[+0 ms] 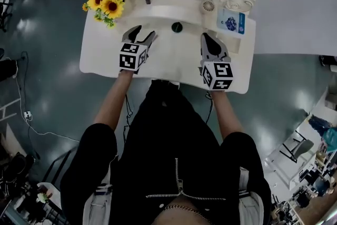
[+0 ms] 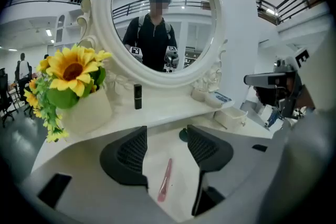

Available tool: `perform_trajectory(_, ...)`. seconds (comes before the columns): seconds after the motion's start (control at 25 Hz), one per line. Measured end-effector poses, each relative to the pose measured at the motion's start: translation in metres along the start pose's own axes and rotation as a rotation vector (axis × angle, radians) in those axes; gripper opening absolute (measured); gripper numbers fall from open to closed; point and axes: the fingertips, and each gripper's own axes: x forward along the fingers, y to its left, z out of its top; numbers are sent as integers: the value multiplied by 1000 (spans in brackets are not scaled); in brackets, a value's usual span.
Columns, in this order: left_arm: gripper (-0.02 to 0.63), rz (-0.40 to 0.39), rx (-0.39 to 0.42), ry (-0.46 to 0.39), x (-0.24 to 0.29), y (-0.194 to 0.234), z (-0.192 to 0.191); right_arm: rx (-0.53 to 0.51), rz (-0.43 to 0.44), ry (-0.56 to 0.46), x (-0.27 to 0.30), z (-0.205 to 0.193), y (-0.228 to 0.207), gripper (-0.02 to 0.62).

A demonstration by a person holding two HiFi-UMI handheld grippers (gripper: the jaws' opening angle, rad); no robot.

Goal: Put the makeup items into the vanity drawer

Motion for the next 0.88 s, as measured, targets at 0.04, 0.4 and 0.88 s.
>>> perform_trajectory(0.04, 242, -3, 6, 17, 3, 0, -7, 4, -1, 5, 0, -3, 0, 8)
perform_trajectory(0.4, 242, -69, 61, 221, 39, -8, -74, 39, -19, 52, -8, -33, -3, 8)
perform_trajectory(0.88, 130, -34, 90, 380, 63, 2, -132, 73, -75, 89, -23, -56, -16, 8)
